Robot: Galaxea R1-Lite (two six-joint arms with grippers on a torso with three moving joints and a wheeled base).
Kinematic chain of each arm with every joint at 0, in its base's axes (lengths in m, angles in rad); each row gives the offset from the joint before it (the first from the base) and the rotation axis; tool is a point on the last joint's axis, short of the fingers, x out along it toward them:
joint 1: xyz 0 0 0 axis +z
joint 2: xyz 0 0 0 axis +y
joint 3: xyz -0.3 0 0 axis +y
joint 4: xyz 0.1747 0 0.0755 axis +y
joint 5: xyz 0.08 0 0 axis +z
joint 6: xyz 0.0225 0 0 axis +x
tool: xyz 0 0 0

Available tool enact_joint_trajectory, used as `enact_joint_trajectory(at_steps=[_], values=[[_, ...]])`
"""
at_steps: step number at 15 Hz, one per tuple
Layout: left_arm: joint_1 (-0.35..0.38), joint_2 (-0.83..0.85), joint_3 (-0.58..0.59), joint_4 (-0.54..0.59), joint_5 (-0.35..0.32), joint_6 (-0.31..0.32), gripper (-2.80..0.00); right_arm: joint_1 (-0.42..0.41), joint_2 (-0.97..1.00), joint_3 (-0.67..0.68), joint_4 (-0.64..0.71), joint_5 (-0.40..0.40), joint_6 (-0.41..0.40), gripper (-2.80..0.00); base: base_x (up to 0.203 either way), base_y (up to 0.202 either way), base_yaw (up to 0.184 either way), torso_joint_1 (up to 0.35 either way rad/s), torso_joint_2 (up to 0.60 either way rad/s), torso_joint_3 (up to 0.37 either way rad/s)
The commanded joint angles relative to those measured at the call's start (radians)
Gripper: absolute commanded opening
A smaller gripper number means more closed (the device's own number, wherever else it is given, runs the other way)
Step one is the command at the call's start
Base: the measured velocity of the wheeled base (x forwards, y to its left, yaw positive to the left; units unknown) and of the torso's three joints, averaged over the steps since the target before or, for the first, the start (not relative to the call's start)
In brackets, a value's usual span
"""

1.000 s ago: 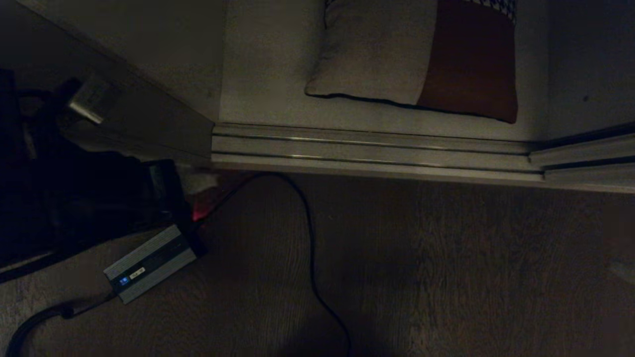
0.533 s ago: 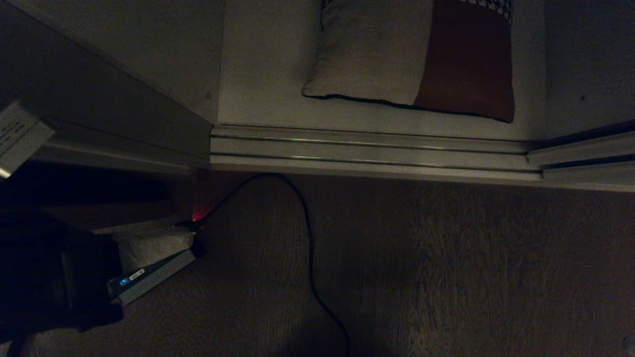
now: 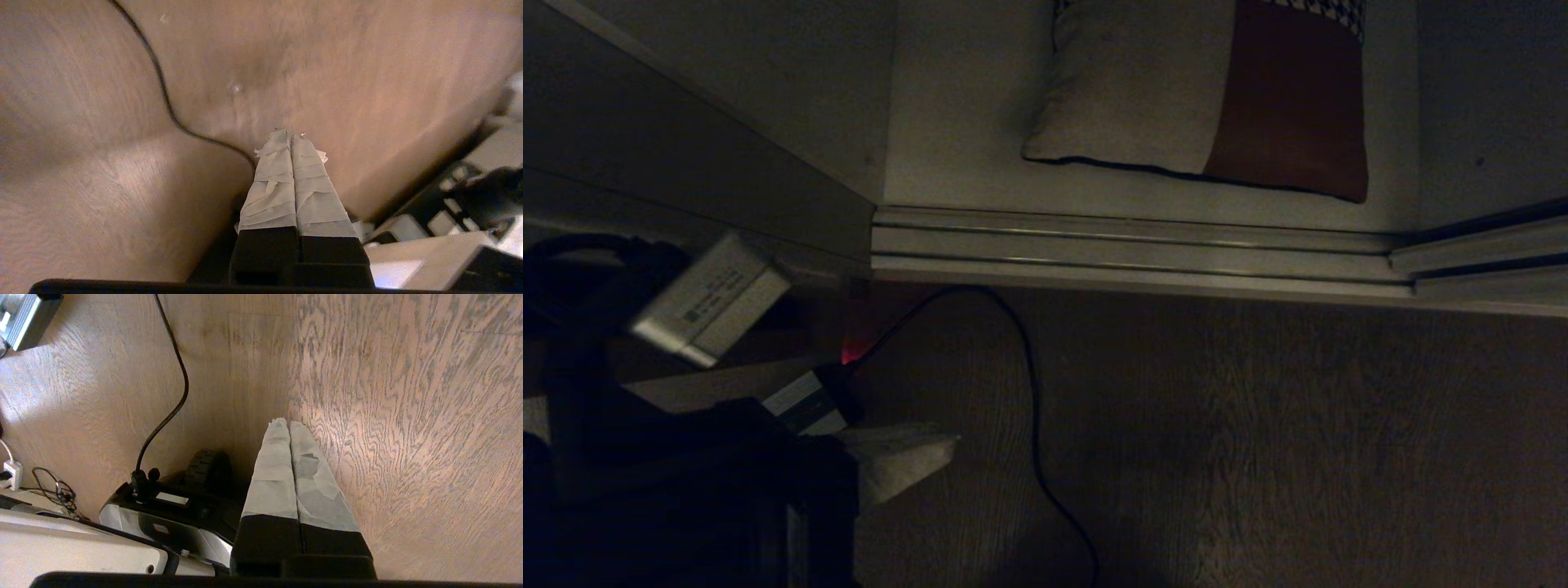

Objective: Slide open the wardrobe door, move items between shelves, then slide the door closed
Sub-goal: Place the pillow on the higher shelf

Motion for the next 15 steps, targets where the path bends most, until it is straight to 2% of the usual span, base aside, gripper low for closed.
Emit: enact_joint_trajectory(at_steps=[1, 4, 7, 9, 12, 15], values=[[-0.023, 0.013, 0.020, 0.002, 0.012, -0.003, -2.80, 0.000, 0.011, -0.001, 0.000, 0.002, 0.001, -2.80, 0.000, 0.000, 0.000, 0.000, 0.00, 0.000], [-0.031, 0.002, 0.043, -0.002, 0.016, 0.008, -2.80, 0.001, 0.025, 0.014, 0.000, 0.004, 0.001, -2.80, 0.000, 0.000, 0.000, 0.000, 0.00, 0.000], [-0.024, -0.085, 0.078, -0.001, 0.047, 0.041, -2.80, 0.000, 0.046, 0.024, 0.000, 0.004, 0.001, -2.80, 0.000, 0.000, 0.000, 0.000, 0.00, 0.000], [0.010, -0.133, 0.119, -0.008, 0.076, 0.054, -2.80, 0.002, 0.049, 0.026, 0.000, 0.006, 0.003, -2.80, 0.000, 0.000, 0.000, 0.000, 0.00, 0.000], [0.091, -0.194, 0.078, -0.024, 0.100, 0.118, -2.80, 0.001, 0.040, 0.047, 0.000, 0.022, 0.003, -2.80, 0.000, 0.000, 0.000, 0.000, 0.00, 0.000], [0.125, -0.244, 0.101, -0.036, 0.120, 0.147, -2.80, 0.000, 0.039, 0.052, 0.001, 0.022, 0.003, -2.80, 0.000, 0.000, 0.000, 0.000, 0.00, 0.000]])
